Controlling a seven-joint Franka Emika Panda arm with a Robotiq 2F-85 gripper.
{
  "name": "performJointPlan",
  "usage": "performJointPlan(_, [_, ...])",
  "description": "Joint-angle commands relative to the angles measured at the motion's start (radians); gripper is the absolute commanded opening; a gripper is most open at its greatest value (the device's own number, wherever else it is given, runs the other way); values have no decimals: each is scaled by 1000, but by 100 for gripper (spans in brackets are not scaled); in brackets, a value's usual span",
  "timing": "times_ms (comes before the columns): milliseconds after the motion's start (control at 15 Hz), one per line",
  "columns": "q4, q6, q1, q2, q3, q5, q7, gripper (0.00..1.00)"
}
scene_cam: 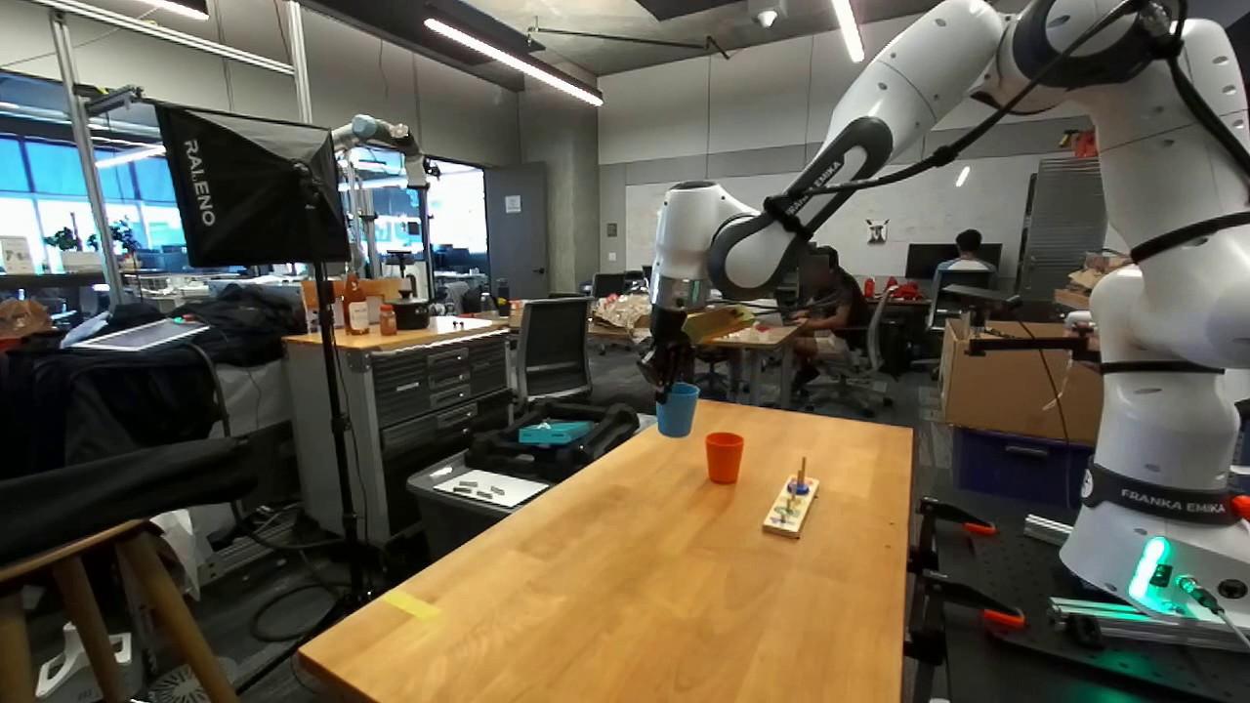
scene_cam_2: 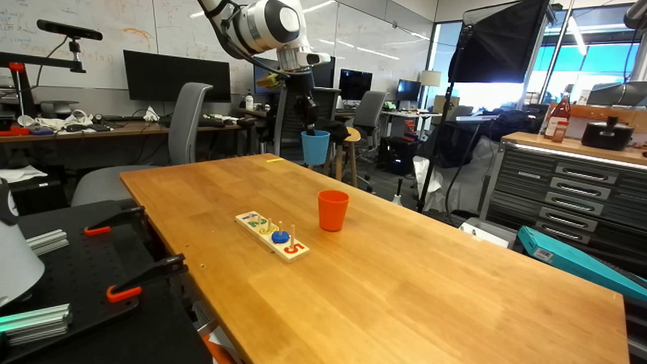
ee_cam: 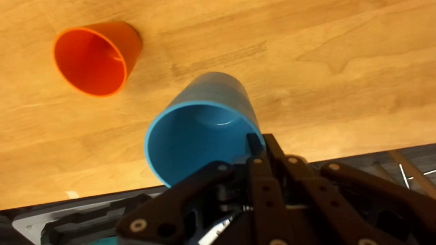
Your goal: Put the blue cup in the orange cup
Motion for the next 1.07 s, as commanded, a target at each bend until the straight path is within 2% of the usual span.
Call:
performJointPlan(0, [45,-36,-30,-14,-24,-45,16,1])
performJointPlan(333, [62,-67,-70,-24,-62,-91,21,1])
performJointPlan(400, [47,-30,-76,-7,-42,-59,3,5])
performJointPlan(600, [50,-36,-87,-8,-51,-69,3,5])
performJointPlan(667, [50,-36,-86,-8,-50,-69,3,1])
performJointPlan(1000, [-4,-52,-94,-40,-56,-78,-18,1])
